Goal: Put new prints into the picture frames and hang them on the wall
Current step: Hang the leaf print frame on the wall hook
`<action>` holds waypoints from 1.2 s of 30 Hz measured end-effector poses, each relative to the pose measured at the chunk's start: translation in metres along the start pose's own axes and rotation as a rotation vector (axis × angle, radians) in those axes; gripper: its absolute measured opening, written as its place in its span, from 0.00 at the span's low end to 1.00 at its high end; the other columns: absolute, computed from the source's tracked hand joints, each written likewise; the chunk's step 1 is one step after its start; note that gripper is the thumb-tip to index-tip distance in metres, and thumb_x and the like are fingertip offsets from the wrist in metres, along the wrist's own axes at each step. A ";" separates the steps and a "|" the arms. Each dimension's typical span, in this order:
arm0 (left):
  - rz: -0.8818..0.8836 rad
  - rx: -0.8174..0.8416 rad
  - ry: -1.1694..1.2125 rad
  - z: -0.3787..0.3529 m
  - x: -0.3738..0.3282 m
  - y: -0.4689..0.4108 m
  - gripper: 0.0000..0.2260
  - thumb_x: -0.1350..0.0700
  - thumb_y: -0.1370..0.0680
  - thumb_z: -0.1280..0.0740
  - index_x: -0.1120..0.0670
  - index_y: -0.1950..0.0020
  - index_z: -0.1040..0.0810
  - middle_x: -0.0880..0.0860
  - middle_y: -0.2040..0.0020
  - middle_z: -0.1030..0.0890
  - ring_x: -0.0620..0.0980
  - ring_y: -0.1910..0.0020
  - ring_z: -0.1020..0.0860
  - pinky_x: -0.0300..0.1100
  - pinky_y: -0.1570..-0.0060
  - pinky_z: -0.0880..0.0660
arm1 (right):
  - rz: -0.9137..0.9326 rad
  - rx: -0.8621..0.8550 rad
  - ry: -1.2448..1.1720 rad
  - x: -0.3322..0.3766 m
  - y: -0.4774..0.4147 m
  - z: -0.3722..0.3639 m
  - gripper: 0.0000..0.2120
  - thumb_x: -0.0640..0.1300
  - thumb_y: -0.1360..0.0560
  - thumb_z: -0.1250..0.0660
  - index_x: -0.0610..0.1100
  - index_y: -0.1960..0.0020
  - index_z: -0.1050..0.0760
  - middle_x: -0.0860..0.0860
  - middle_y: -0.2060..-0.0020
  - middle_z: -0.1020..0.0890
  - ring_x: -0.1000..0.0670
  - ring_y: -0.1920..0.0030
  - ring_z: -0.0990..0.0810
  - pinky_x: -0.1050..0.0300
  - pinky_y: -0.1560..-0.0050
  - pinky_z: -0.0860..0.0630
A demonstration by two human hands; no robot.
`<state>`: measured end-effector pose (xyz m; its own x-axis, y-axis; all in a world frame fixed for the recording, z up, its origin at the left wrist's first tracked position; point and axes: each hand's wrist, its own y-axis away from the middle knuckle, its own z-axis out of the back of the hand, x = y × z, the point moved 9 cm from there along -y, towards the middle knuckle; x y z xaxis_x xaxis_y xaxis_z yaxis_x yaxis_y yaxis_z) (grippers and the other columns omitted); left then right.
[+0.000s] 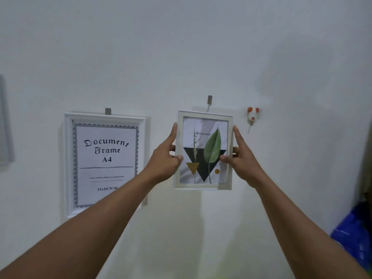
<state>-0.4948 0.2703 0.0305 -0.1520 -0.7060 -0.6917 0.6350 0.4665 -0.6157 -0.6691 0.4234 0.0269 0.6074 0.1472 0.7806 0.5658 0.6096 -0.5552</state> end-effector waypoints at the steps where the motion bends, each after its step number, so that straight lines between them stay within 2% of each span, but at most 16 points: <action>1: -0.011 -0.016 -0.015 -0.005 -0.002 -0.011 0.41 0.62 0.21 0.35 0.25 0.27 0.54 0.51 0.46 0.23 0.48 0.63 0.24 0.40 0.61 0.24 | 0.008 -0.009 0.013 -0.003 -0.013 0.007 0.46 0.34 0.23 0.31 0.68 0.23 0.53 0.46 0.46 0.20 0.47 0.49 0.16 0.57 0.54 0.19; 3: -0.031 -0.053 -0.041 -0.014 -0.007 -0.032 0.41 0.62 0.21 0.35 0.26 0.27 0.54 0.51 0.46 0.23 0.48 0.64 0.24 0.39 0.61 0.25 | 0.028 -0.026 0.034 -0.007 -0.035 0.020 0.46 0.35 0.23 0.31 0.69 0.23 0.54 0.44 0.47 0.21 0.46 0.50 0.17 0.58 0.55 0.19; 7: -0.036 -0.128 -0.086 -0.023 -0.011 -0.066 0.40 0.63 0.21 0.36 0.27 0.26 0.54 0.51 0.43 0.24 0.48 0.62 0.22 0.35 0.64 0.26 | 0.072 -0.035 0.049 -0.009 -0.075 0.034 0.45 0.36 0.22 0.32 0.69 0.23 0.54 0.46 0.45 0.23 0.47 0.51 0.18 0.64 0.62 0.22; 11: -0.028 -0.172 -0.131 -0.026 -0.006 -0.088 0.41 0.63 0.21 0.36 0.26 0.27 0.55 0.58 0.37 0.26 0.50 0.63 0.25 0.39 0.60 0.24 | 0.080 -0.043 0.066 -0.017 -0.102 0.039 0.45 0.36 0.23 0.31 0.69 0.23 0.54 0.42 0.50 0.21 0.41 0.51 0.18 0.63 0.58 0.21; 13: -0.030 -0.166 -0.163 -0.029 -0.003 -0.094 0.42 0.63 0.21 0.37 0.26 0.27 0.56 0.61 0.34 0.26 0.49 0.65 0.27 0.38 0.59 0.25 | 0.090 -0.036 0.068 -0.022 -0.109 0.038 0.45 0.36 0.22 0.32 0.68 0.23 0.54 0.41 0.46 0.21 0.46 0.54 0.18 0.68 0.61 0.23; 15: -0.038 -0.152 -0.195 -0.032 0.000 -0.097 0.42 0.64 0.22 0.37 0.27 0.27 0.58 0.66 0.33 0.28 0.49 0.67 0.30 0.38 0.60 0.26 | 0.102 -0.021 0.075 -0.028 -0.113 0.034 0.46 0.35 0.22 0.32 0.66 0.22 0.56 0.42 0.35 0.24 0.56 0.55 0.19 0.71 0.64 0.25; 17: -0.041 -0.160 -0.224 -0.034 0.000 -0.099 0.42 0.64 0.21 0.38 0.28 0.26 0.58 0.66 0.32 0.29 0.48 0.68 0.31 0.37 0.60 0.28 | 0.111 -0.022 0.075 -0.035 -0.116 0.032 0.46 0.35 0.22 0.32 0.66 0.22 0.57 0.42 0.30 0.28 0.58 0.54 0.20 0.69 0.63 0.26; 21: -0.026 -0.182 -0.233 -0.037 0.002 -0.098 0.40 0.64 0.20 0.38 0.31 0.25 0.57 0.61 0.35 0.26 0.43 0.67 0.29 0.37 0.55 0.29 | 0.148 -0.046 0.089 -0.039 -0.120 0.031 0.47 0.36 0.22 0.31 0.68 0.23 0.59 0.42 0.29 0.29 0.57 0.52 0.21 0.64 0.55 0.25; 24: -0.022 -0.186 -0.238 -0.041 0.006 -0.098 0.41 0.64 0.21 0.38 0.31 0.24 0.58 0.56 0.44 0.23 0.46 0.62 0.26 0.38 0.56 0.29 | 0.152 -0.058 0.095 -0.043 -0.120 0.031 0.47 0.37 0.22 0.31 0.70 0.23 0.59 0.41 0.29 0.29 0.51 0.47 0.20 0.58 0.50 0.24; 25: -0.021 -0.187 -0.237 -0.043 0.008 -0.098 0.41 0.64 0.21 0.38 0.31 0.24 0.58 0.51 0.46 0.23 0.47 0.61 0.25 0.37 0.56 0.28 | 0.148 -0.060 0.102 -0.046 -0.120 0.031 0.47 0.38 0.22 0.31 0.70 0.24 0.59 0.41 0.30 0.28 0.49 0.45 0.21 0.55 0.47 0.23; 27: -0.014 -0.189 -0.228 -0.045 0.012 -0.095 0.41 0.64 0.21 0.38 0.31 0.24 0.58 0.49 0.48 0.22 0.50 0.60 0.24 0.36 0.59 0.26 | 0.137 -0.056 0.120 -0.050 -0.119 0.031 0.47 0.39 0.22 0.31 0.71 0.24 0.59 0.42 0.33 0.25 0.48 0.45 0.20 0.50 0.43 0.23; 29: -0.016 -0.189 -0.214 -0.047 0.014 -0.091 0.42 0.65 0.21 0.37 0.30 0.25 0.58 0.50 0.48 0.21 0.53 0.60 0.23 0.37 0.58 0.25 | 0.134 -0.051 0.126 -0.051 -0.118 0.030 0.47 0.39 0.22 0.31 0.70 0.24 0.58 0.45 0.41 0.22 0.52 0.51 0.20 0.49 0.43 0.22; 31: -0.043 -0.219 -0.202 -0.047 0.011 -0.088 0.42 0.65 0.21 0.37 0.30 0.25 0.58 0.52 0.46 0.20 0.51 0.63 0.24 0.35 0.61 0.25 | 0.150 -0.068 0.115 -0.050 -0.118 0.032 0.46 0.39 0.22 0.31 0.72 0.24 0.58 0.47 0.48 0.22 0.50 0.52 0.19 0.47 0.43 0.21; 34: -0.094 -0.275 -0.225 -0.042 -0.001 -0.089 0.41 0.65 0.21 0.37 0.31 0.24 0.57 0.53 0.49 0.21 0.47 0.66 0.27 0.31 0.65 0.28 | 0.196 -0.101 0.103 -0.039 -0.123 0.038 0.47 0.40 0.23 0.31 0.76 0.27 0.58 0.45 0.46 0.23 0.47 0.51 0.19 0.45 0.44 0.21; 36: -0.105 -0.288 -0.236 -0.038 -0.006 -0.094 0.42 0.65 0.21 0.37 0.31 0.24 0.57 0.56 0.42 0.21 0.42 0.67 0.27 0.30 0.65 0.28 | 0.208 -0.088 0.107 -0.031 -0.127 0.040 0.47 0.40 0.22 0.31 0.75 0.27 0.58 0.43 0.44 0.24 0.46 0.51 0.20 0.46 0.44 0.21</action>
<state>-0.5823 0.2509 0.0789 -0.0047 -0.8456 -0.5338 0.3814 0.4919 -0.7827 -0.7821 0.3720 0.0843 0.7691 0.1762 0.6143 0.4658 0.5036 -0.7276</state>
